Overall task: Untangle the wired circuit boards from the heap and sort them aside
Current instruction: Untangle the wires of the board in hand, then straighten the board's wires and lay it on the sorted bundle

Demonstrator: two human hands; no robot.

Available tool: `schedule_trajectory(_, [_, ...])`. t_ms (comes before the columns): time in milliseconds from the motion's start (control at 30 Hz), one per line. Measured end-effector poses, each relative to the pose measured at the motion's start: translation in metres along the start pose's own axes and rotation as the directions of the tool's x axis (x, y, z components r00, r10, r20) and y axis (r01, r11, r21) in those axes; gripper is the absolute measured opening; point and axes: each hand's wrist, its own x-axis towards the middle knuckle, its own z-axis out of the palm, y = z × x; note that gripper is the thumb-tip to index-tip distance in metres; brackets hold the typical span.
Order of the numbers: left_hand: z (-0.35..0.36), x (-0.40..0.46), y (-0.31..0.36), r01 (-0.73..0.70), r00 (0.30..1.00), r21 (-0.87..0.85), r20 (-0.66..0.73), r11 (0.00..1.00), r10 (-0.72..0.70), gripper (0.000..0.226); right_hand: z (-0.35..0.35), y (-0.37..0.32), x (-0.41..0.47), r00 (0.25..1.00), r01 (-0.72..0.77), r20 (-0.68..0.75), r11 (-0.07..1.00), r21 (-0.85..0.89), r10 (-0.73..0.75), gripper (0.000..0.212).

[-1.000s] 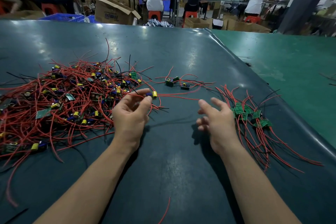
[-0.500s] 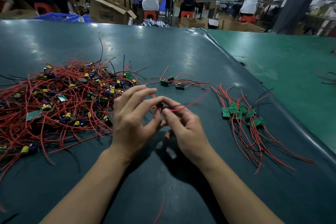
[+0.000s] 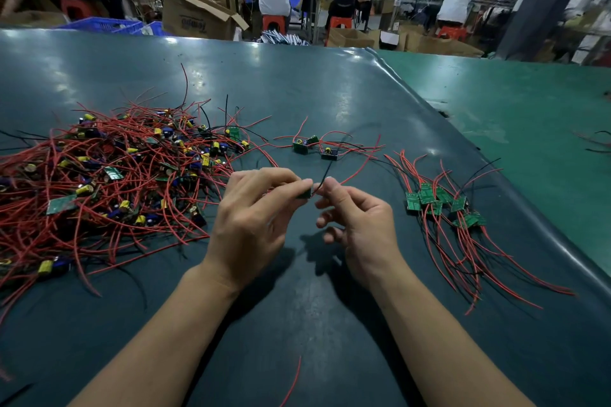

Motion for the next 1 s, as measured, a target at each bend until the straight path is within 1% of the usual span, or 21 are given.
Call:
schedule_trajectory(67, [0.001,0.000,0.000,-0.005,0.999,-0.023,0.033,1.000,0.005,0.016,0.001,0.000,0.000,1.000,-0.001,0.014,0.999,0.037,0.000,0.021])
schedule_trajectory(100, [0.001,0.000,0.000,-0.001,0.999,-0.034,0.049,0.999,0.003,0.017,0.000,-0.001,0.000,1.000,0.003,0.021,1.000,0.029,-0.003,0.019])
schedule_trajectory(200, [0.001,0.000,-0.002,-0.008,0.997,-0.032,0.075,0.999,0.010,0.017,-0.002,-0.002,0.000,0.999,0.005,0.035,0.999,-0.054,-0.003,0.007])
schedule_trajectory(233, [0.001,-0.001,-0.002,-0.016,0.996,-0.027,0.082,0.999,0.018,0.017,-0.002,-0.002,0.000,0.999,0.002,0.037,0.997,-0.075,0.001,0.007])
schedule_trajectory(400, [0.000,-0.001,-0.002,-0.030,0.995,-0.033,0.096,0.999,0.033,0.018,-0.003,-0.003,0.001,0.999,-0.053,-0.013,0.992,-0.116,0.052,0.023])
schedule_trajectory(533, [0.001,0.000,-0.002,-0.040,0.995,-0.043,0.095,0.998,0.044,0.016,-0.004,-0.003,0.002,0.990,-0.134,0.030,0.981,-0.138,0.140,0.028])
schedule_trajectory(700, [0.002,0.000,0.000,-0.088,0.991,-0.085,0.093,0.992,0.096,0.019,-0.005,-0.005,0.001,0.985,-0.122,0.098,0.978,-0.171,0.140,0.031])
schedule_trajectory(767, [0.002,0.000,0.000,-0.083,0.993,-0.084,0.072,0.993,0.089,0.018,-0.004,-0.004,0.001,0.983,-0.134,0.102,0.977,-0.166,0.152,0.032])
schedule_trajectory(867, [0.001,-0.001,-0.002,-0.038,0.999,-0.074,0.032,0.997,0.041,0.017,-0.004,-0.004,0.002,0.990,-0.120,0.051,0.983,-0.141,0.128,0.032])
schedule_trajectory(933, [0.002,-0.002,-0.003,0.005,1.000,-0.086,0.015,0.996,-0.004,0.016,-0.007,-0.006,0.004,0.998,-0.070,-0.018,0.991,-0.118,0.068,0.024])
schedule_trajectory(1000, [0.003,-0.003,-0.002,0.057,0.998,-0.099,0.016,0.993,-0.056,0.017,-0.011,-0.008,0.006,0.996,-0.054,-0.070,0.997,-0.060,0.050,0.021])
